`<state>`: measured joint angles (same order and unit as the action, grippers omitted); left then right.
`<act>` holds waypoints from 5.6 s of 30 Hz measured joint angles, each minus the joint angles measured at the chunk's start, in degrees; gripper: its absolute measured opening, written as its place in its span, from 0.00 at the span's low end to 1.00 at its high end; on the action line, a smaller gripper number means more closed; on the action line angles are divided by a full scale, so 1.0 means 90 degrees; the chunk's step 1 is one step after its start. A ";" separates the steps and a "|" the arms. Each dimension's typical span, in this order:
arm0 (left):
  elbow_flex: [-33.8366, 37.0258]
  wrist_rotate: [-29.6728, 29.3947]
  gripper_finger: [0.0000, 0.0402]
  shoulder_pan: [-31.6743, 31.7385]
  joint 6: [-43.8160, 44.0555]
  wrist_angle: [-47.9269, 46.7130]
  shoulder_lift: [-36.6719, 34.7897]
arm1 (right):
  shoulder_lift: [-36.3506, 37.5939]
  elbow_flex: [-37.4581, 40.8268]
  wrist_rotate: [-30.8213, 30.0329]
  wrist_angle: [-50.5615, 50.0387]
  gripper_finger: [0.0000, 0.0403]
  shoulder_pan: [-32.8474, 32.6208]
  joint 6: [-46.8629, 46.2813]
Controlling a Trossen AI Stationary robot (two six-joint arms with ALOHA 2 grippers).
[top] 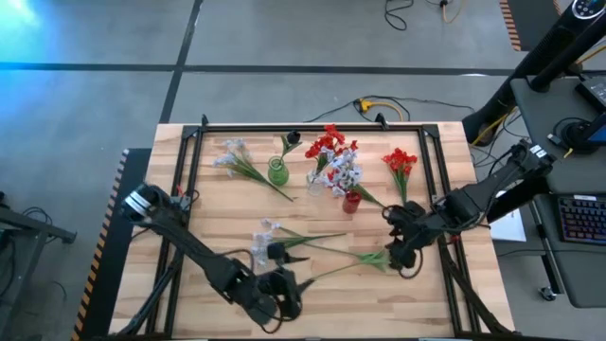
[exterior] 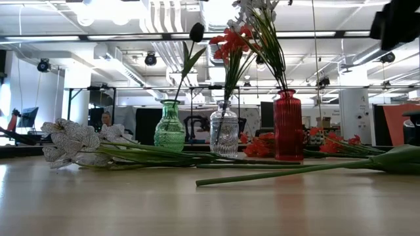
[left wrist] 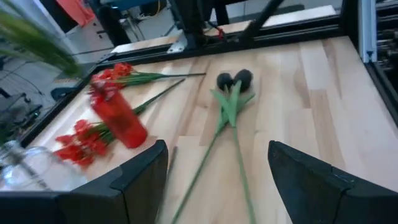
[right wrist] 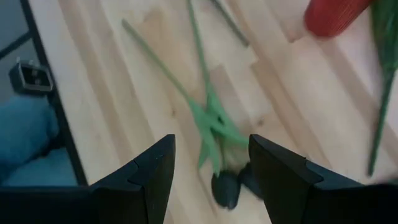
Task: Sort flowers into vase by color
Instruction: Put the bottom black tulip into the green vase
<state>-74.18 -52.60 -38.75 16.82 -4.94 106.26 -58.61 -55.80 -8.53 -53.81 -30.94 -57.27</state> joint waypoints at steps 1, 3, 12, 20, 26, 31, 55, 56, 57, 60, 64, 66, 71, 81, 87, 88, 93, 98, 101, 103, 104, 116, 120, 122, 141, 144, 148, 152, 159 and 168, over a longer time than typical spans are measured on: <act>-0.0131 0.0131 0.64 0.0034 -0.0006 0.0012 0.0139 | -0.0014 0.0005 0.0001 0.0009 0.49 -0.0120 -0.0089; -0.0351 0.0511 0.64 0.0130 0.0023 0.0043 0.0403 | -0.0060 0.0006 -0.0018 0.0014 0.49 -0.0393 -0.0304; -0.1423 0.1736 0.63 0.0772 0.0180 0.0060 0.1776 | -0.0450 0.0006 -0.0248 0.0062 0.49 -0.1245 -0.0882; -0.1684 0.2639 0.57 0.1341 0.0660 0.0161 0.2511 | -0.0667 0.0010 -0.0393 0.0067 0.49 -0.1455 -0.0862; -0.1682 0.2791 0.56 0.1495 0.0804 0.0251 0.2738 | -0.0665 0.0011 -0.0459 0.0063 0.49 -0.1452 -0.0676; -0.1672 0.2791 0.55 0.1562 0.0756 0.0240 0.2761 | -0.0662 0.0011 -0.0560 0.0062 0.49 -0.1452 -0.0651; -0.1444 0.3227 0.03 0.1699 0.0562 0.0091 0.2761 | -0.0662 0.0011 -0.0742 0.0082 0.48 -0.1452 -0.0739; -0.1444 0.3224 0.02 0.1699 0.0564 0.0090 0.2761 | -0.0662 0.0011 -0.0742 0.0082 0.48 -0.1452 -0.0737; -0.1444 0.3225 0.02 0.1699 0.0564 0.0089 0.2761 | -0.0662 0.0011 -0.0739 0.0082 0.48 -0.1452 -0.0736; -0.1441 0.3213 0.01 0.1697 0.0561 0.0103 0.2756 | -0.0662 0.0011 -0.0739 0.0082 0.48 -0.1452 -0.0689; -0.1437 0.3091 0.00 0.1642 0.0514 0.0063 0.2694 | -0.0662 0.0011 -0.0739 0.0082 0.48 -0.1452 -0.0579; -0.1437 0.3075 0.00 0.1618 0.0460 0.0065 0.2631 | -0.0660 0.0011 -0.0739 0.0082 0.48 -0.1452 -0.0522; -0.1441 0.3075 0.00 0.1553 0.0351 0.0098 0.2454 | -0.0660 0.0011 -0.0737 0.0079 0.48 -0.1452 -0.0484; -0.1446 0.2827 0.00 0.1489 0.0025 -0.0358 0.1817 | -0.0652 0.0011 -0.0734 0.0079 0.48 -0.1452 -0.0379; -0.1446 0.2346 0.00 0.1328 0.0030 -0.1050 0.1377 | -0.0350 0.0011 -0.0722 0.0147 0.48 -0.1452 -0.0325; -0.1429 0.2248 0.00 0.1277 0.0028 -0.1090 0.1311 | -0.0269 0.0011 -0.0734 0.0207 0.48 -0.1452 -0.0265; -0.1327 0.2024 0.00 0.1027 0.0093 -0.1388 0.0930 | 0.0180 0.0011 -0.1257 0.0435 0.48 -0.1455 0.0065; -0.0917 0.1389 0.00 0.0709 0.0857 -0.2183 0.0481 | 0.0599 0.0009 -0.1571 0.0451 0.48 -0.1453 0.0319; -0.0452 0.1134 0.00 0.0515 0.1385 -0.2329 0.0034 | 0.0809 0.0009 -0.1683 0.0620 0.48 -0.1455 0.0457; -0.0109 0.0893 0.00 0.0385 0.1640 -0.2310 -0.0260 | 0.0904 0.0009 -0.1732 0.0683 0.48 -0.1455 0.0554; 0.0053 0.0762 0.00 0.0333 0.1734 -0.2310 -0.0395 | 0.0943 0.0009 -0.1766 0.0774 0.48 -0.1452 0.0654; 0.1558 -0.0559 0.00 -0.0201 0.0429 -0.0203 -0.2056 | 0.0671 0.0011 -0.2559 0.1929 0.48 -0.1452 0.2009; 0.2100 -0.0496 0.00 -0.0315 -0.1102 0.1651 -0.2446 | 0.0438 0.0044 -0.2937 0.2383 0.48 -0.1452 0.2535; 0.2458 -0.0081 0.00 -0.0324 -0.2007 0.3010 -0.2598 | 0.0312 0.0082 -0.3012 0.2769 0.48 -0.1452 0.2860; 0.4301 0.2440 0.00 -0.0225 -0.4884 0.8231 -0.2647 | -0.1871 0.0133 -0.3566 0.9318 0.56 -0.1239 0.8172; 0.4292 0.2798 0.00 -0.0150 -0.5094 0.8220 -0.2647 | -0.2184 -0.0186 -0.3631 0.9441 0.61 -0.1062 0.8613; 0.4295 0.3020 0.00 -0.0034 -0.5122 0.8220 -0.2647 | -0.2627 -0.0775 -0.3627 0.9352 0.68 -0.0874 0.8895; 0.4300 0.3014 0.00 0.0040 -0.5105 0.8143 -0.2647 | -0.3044 -0.1401 -0.3621 0.9164 0.72 -0.0816 0.9255; 0.4305 0.2900 0.00 0.0045 -0.5085 0.8027 -0.2645 | -0.3559 -0.2292 -0.3531 0.8806 0.70 -0.0808 0.9562; 0.4297 0.2063 0.00 0.0059 -0.4830 0.8020 -0.2645 | -0.3917 -0.3053 -0.3516 0.8524 0.64 -0.0762 0.9701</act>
<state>-35.51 -34.03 -38.22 -26.65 67.24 82.46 -93.86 -83.28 -40.17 22.90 -37.80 30.04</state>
